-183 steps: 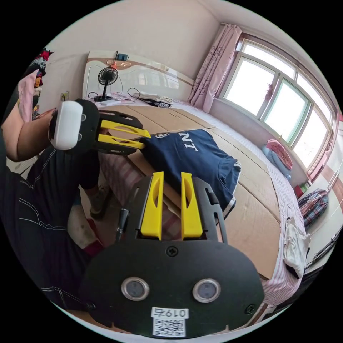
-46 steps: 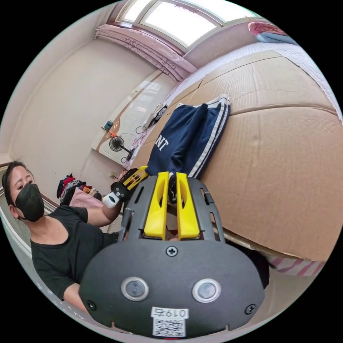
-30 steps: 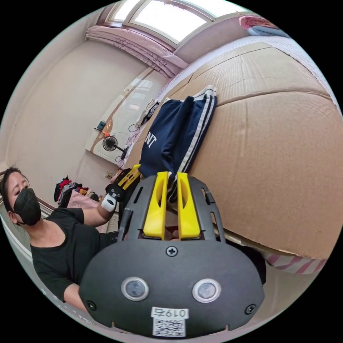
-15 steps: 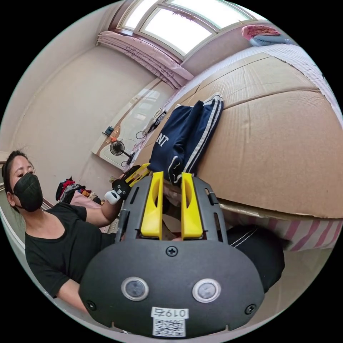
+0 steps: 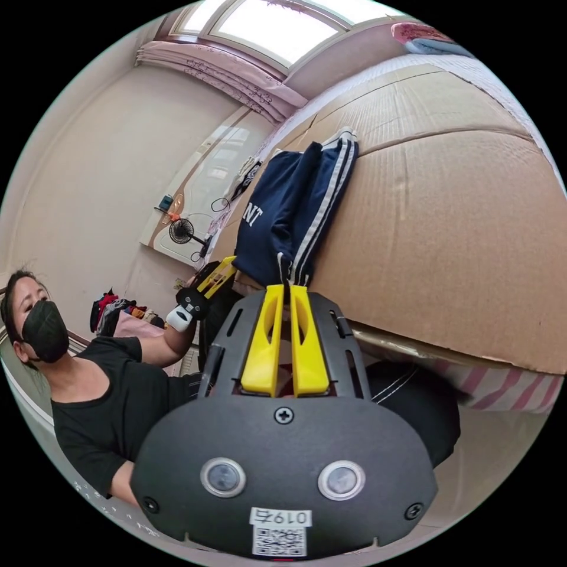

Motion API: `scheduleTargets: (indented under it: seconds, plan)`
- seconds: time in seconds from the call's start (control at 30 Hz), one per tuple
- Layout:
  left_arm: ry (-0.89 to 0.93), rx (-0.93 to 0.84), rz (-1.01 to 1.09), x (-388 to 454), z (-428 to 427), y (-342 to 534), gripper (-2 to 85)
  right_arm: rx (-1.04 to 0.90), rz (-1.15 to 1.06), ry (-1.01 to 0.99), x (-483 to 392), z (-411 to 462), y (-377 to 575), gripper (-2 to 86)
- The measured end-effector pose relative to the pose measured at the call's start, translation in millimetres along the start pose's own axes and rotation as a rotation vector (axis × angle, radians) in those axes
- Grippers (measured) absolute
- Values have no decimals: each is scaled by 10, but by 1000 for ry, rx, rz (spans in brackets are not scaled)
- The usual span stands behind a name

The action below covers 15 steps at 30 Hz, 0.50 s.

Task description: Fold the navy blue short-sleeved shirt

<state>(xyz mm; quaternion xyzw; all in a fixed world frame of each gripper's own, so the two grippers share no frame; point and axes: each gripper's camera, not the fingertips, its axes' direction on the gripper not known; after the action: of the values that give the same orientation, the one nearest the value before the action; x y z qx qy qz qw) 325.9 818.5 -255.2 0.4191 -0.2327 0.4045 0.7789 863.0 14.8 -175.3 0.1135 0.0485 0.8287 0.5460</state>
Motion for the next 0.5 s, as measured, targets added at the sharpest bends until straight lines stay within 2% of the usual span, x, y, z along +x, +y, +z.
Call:
scheduleTargets:
  seconds: [0.27, 0.5]
  plan:
    - [-47, -26, 38, 9, -98, -97, 6, 181, -76, 148, -609, 303, -323, 68]
    - [-125, -37, 36, 14, -189, -134, 8, 128, -62, 91, -437, 928, -1387, 59]
